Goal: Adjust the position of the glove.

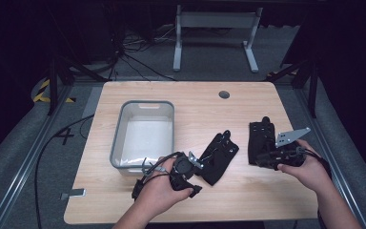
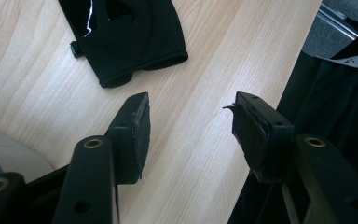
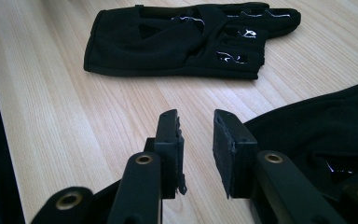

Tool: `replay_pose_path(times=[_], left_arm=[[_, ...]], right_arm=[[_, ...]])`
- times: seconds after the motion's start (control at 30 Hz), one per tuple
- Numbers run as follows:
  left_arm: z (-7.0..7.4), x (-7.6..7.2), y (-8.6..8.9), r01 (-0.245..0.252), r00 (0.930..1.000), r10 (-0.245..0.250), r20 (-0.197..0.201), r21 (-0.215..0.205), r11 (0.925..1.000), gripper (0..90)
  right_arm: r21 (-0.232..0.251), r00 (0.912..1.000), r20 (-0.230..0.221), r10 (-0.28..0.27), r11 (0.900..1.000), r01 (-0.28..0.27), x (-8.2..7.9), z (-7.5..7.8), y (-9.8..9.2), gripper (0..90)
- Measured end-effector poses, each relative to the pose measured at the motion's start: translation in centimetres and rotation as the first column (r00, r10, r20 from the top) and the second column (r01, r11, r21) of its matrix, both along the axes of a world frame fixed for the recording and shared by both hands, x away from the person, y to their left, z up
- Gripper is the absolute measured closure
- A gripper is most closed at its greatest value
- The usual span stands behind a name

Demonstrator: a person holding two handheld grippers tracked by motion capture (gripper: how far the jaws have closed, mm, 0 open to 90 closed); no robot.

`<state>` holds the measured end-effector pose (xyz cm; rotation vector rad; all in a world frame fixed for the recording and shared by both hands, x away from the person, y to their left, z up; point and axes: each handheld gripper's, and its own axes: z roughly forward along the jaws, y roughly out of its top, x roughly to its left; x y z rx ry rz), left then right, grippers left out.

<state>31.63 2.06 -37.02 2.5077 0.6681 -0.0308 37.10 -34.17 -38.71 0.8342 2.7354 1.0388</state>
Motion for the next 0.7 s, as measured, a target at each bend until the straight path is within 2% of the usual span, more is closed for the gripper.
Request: replay_pose_path(times=[0.17, 0.27, 0.3, 0.4, 0.47, 0.6, 0.63, 0.67, 0.7], left_arm=[[0.2, 0.0, 0.0, 0.0, 1.0, 0.0, 0.007, -0.019, 0.9998, 48.3], [0.4, 0.2, 0.0, -0.014, 0.9997, 0.014, 0.018, -0.032, 0.9994, 48.4], [0.4, 0.3, 0.0, -0.022, 0.9996, 0.023, 0.016, -0.039, 0.999, 48.6], [0.6, 0.5, 0.0, -0.036, 0.9988, 0.038, 0.031, -0.059, 0.9976, 49.9], [0.6, 0.7, 0.2, -0.055, 0.9978, 0.058, 0.034, -0.082, 0.9951, 49.9], [0.5, 0.9, 0.5, -0.071, 0.9967, 0.075, 0.031, -0.104, 0.9921, 50.5], [0.4, 0.9, 0.6, -0.081, 0.9959, 0.085, 0.031, -0.11, 0.9907, 50.5], [0.4, 0.9, 0.6, -0.081, 0.9959, 0.085, 0.031, -0.11, 0.9907, 50.5], [0.3, 1.0, 0.6, -0.082, 0.9959, 0.085, 0.028, -0.108, 0.9908, 50.5]], right_arm=[[-0.003, 0.9999, 0.007, 0.011, 1.0, -0.011, 0.2, 0.2, 0.3, 71.7], [0.01, 0.9999, 0.011, 0.012, 1.0, -0.012, 0.5, 0.6, 0.4, 71.6], [0.032, 0.9998, 0.01, 0.015, 0.999, -0.015, 0.9, 0.8, 0.6, 71.6], [0.034, 0.9997, 0.009, 0.022, 0.999, -0.022, 1.4, 1.0, 0.8, 71.5], [0.023, 0.9998, 0.003, 0.019, 1.0, -0.019, 2.5, 1.2, 1.3, 71.5], [0.038, 1.0, 0.004, 0.002, 0.999, -0.002, 3.6, 1.3, 1.7, 71.4], [0.042, 1.0, 0.008, -0.003, 0.999, 0.003, 4.4, 1.1, 2.2, 71.0], [0.042, 1.0, 0.008, -0.003, 0.999, 0.003, 4.4, 1.1, 2.2, 71.0], [0.042, 1.0, 0.006, -0.003, 0.999, 0.003, 5.1, 0.8, 2.7, 70.5]])
